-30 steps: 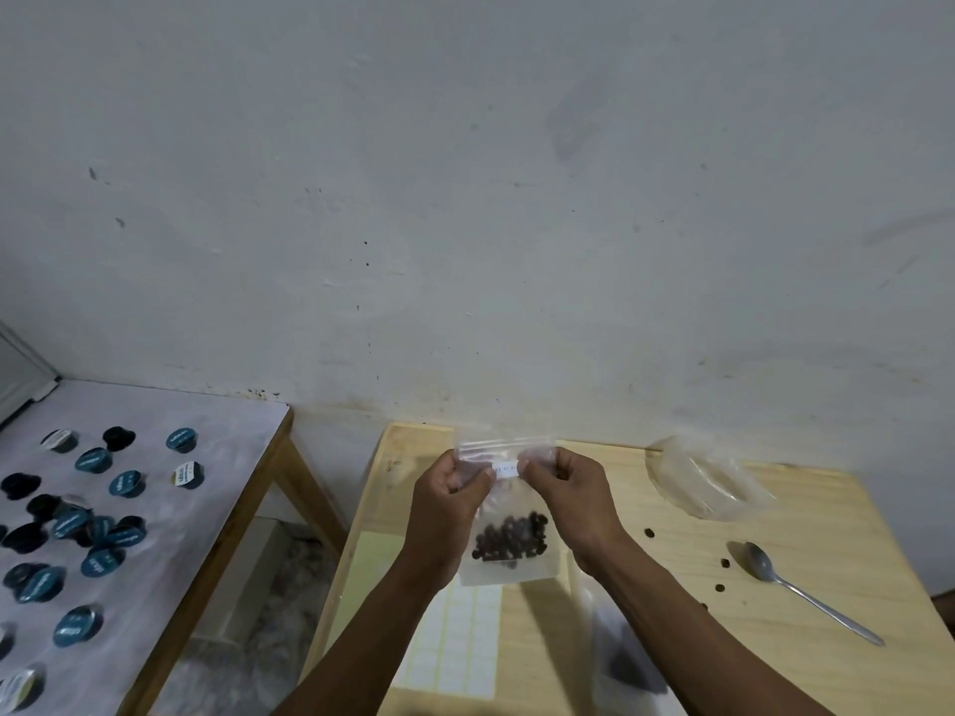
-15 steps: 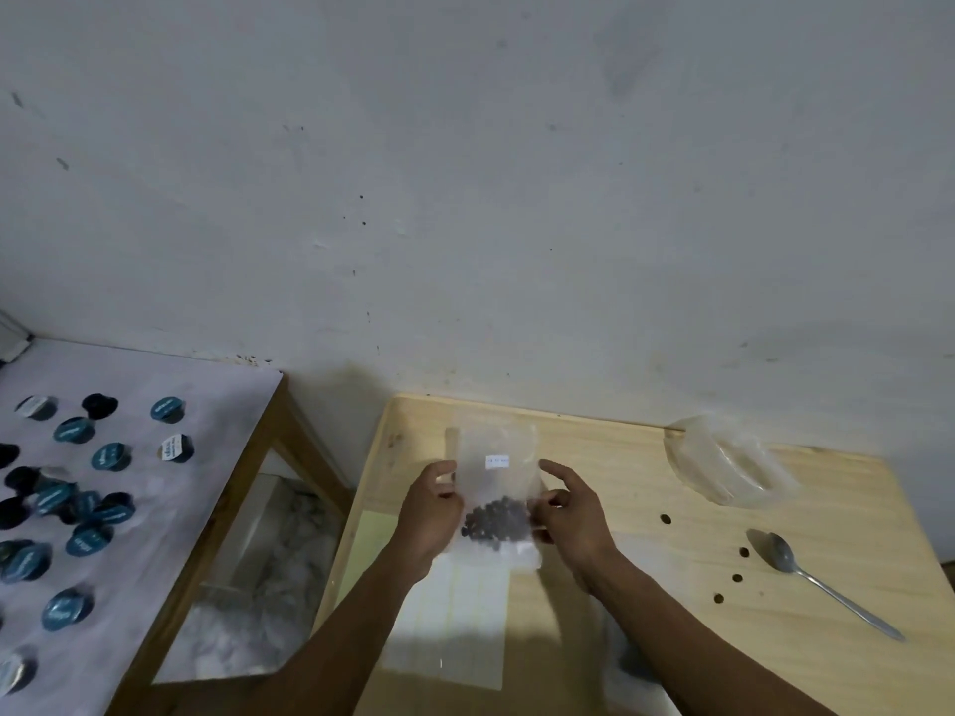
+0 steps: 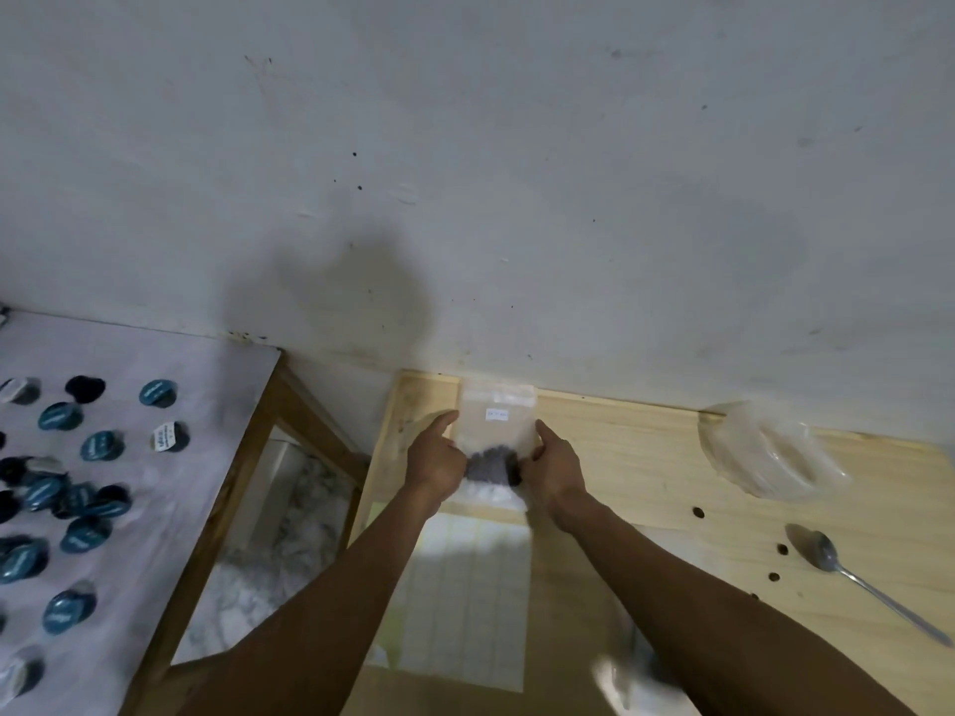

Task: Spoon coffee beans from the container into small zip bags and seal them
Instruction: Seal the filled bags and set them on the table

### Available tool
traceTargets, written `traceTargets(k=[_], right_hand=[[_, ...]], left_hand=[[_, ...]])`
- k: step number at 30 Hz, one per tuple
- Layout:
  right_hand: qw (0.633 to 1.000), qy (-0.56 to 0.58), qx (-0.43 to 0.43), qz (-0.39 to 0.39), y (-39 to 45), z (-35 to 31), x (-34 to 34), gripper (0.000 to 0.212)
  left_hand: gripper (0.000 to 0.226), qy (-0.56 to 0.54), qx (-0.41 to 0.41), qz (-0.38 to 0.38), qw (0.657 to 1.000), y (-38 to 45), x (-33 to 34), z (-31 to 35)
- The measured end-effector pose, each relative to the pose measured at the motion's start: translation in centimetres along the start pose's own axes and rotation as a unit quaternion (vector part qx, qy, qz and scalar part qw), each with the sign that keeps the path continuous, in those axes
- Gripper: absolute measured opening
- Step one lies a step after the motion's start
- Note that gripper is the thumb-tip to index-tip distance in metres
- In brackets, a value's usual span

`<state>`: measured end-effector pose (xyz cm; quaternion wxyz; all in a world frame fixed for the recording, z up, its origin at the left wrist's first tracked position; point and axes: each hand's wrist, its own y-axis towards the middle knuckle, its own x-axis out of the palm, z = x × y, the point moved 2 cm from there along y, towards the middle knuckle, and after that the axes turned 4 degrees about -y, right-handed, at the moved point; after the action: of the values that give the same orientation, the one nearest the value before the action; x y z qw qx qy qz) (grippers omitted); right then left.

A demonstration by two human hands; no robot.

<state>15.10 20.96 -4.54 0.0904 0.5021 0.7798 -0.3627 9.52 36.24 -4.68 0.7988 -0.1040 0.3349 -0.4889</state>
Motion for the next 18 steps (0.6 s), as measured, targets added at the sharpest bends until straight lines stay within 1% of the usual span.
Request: traceTargets(k=[2, 5, 6, 9, 11, 14, 16, 18], right_hand=[[1.0, -0.024, -0.009, 0.01, 0.3, 0.0, 0.1, 0.041], [0.999, -0.021, -0.02, 0.028, 0.0, 0.2, 0.0, 0.037], [0.999, -0.01, -0.026, 0.034, -0.2, 0.4, -0.1, 0.039], [0.997, 0.022, -0.032, 0.066, -1.6, 1.8, -1.3, 0.055], [0.993, 0.007, -0.054, 0.107, -2.9, 3.2, -3.1, 0.054], [0.984, -0.022, -0.076, 0.161, -4.8, 5.3, -6.0, 0.044], [0.98, -0.044, -0.064, 0.184, -6.1, 7.2, -8.1, 0.042], [0.977, -0.079, -0.039, 0.195, -7.3, 9.4, -9.9, 0.042]], left_hand=[[0.059, 0.009, -0.004, -0.001, 1.0, 0.1, 0.1, 0.1], [0.058, 0.008, -0.016, 0.001, 1.0, 0.1, 0.0, -0.1], [0.058, 0.011, -0.015, 0.007, 1.0, 0.1, -0.1, -0.1], [0.052, 0.065, 0.002, 0.04, 0.997, -0.2, -0.4, -0.4], [0.04, 0.046, 0.039, 0.038, 0.997, -1.5, -0.1, 0.1], [0.028, 0.013, 0.074, -0.029, 0.997, -4.3, 1.4, 0.8], [0.022, 0.002, 0.067, -0.109, 0.992, -6.4, 3.8, 1.0], [0.019, 0.013, 0.043, -0.182, 0.982, -8.4, 6.6, 1.1]])
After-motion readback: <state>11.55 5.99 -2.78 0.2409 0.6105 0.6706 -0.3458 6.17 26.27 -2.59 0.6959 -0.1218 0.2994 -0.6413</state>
